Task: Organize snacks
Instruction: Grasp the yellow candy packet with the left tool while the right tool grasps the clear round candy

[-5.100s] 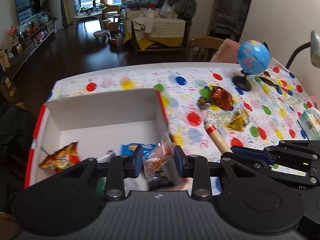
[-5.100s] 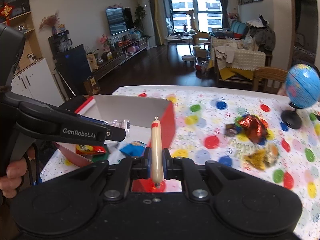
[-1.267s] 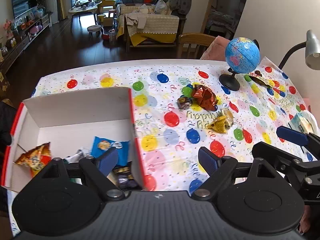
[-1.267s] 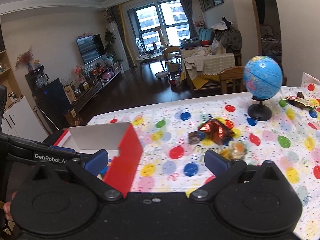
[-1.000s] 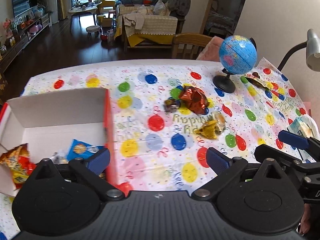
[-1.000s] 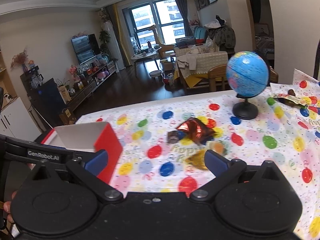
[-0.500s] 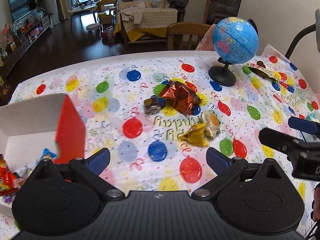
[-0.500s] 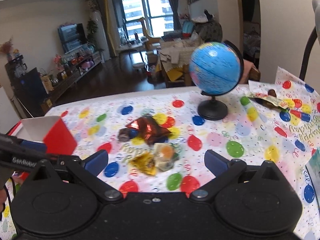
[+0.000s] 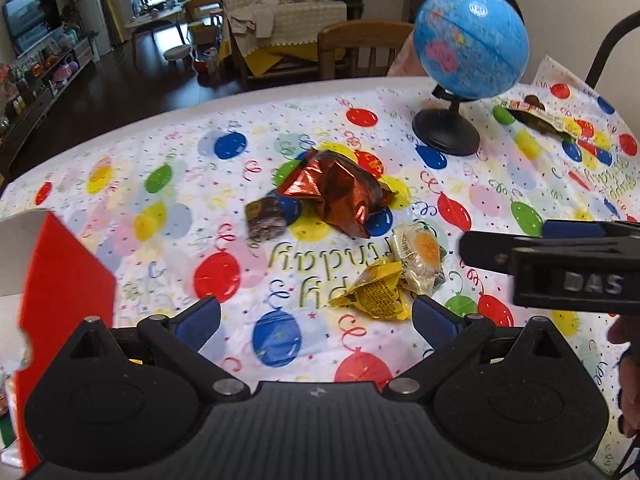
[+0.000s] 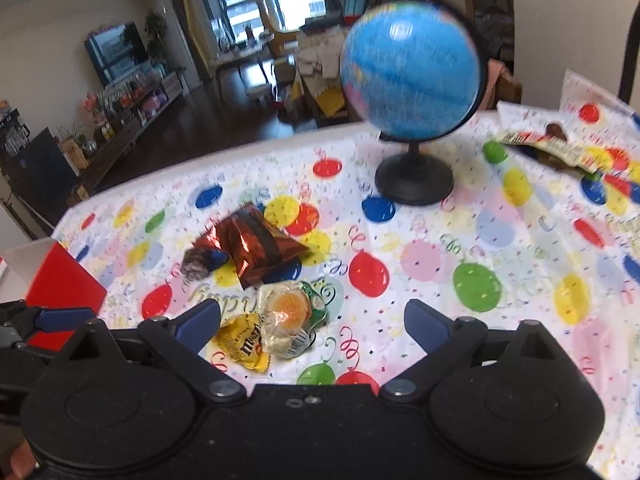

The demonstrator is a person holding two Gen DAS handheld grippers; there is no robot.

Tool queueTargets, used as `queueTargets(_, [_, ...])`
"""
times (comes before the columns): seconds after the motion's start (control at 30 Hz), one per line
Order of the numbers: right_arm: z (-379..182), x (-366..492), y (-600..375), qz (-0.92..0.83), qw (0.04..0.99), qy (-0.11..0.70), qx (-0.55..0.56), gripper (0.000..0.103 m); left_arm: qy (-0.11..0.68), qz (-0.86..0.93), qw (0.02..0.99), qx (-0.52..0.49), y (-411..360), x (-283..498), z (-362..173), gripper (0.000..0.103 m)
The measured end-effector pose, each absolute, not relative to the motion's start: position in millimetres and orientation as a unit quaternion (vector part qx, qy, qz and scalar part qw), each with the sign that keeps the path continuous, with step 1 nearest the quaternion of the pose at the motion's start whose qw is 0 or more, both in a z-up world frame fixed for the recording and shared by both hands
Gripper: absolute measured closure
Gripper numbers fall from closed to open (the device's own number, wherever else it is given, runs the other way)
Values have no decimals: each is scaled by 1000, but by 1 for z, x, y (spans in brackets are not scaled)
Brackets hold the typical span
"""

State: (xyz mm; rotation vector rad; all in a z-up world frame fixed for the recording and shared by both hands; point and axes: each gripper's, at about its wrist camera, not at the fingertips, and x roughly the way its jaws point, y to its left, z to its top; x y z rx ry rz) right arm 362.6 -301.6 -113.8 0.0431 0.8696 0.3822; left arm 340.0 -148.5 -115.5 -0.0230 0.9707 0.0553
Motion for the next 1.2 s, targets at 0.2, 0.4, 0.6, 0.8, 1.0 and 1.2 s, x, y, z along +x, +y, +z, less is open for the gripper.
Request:
queueTargets(0.2, [-133, 387, -292, 186, 871, 452, 50, 11, 478, 8, 878, -8, -157, 356, -135, 1])
queueTargets(0.4, [-151, 398, -281, 191, 858, 474, 52, 22, 487, -1, 873, -10, -160, 366, -150, 1])
queueTargets(0.6, [-160, 403, -275, 197, 853, 480, 54, 33, 488, -4, 872, -21, -160, 374, -159, 9])
queueTargets(0.8, [-166, 405, -275, 205, 850, 481, 65, 45, 493, -10, 870, -23, -160, 376, -165, 34])
queueTargets(1.0, [-164, 402, -277, 211, 850, 478, 65, 49, 490, -23, 871, -29, -160, 374, -165, 48])
queueTargets(1.2, [-162, 395, -285, 196, 853, 477, 79, 49, 491, -29, 870, -29, -158, 370, -162, 62])
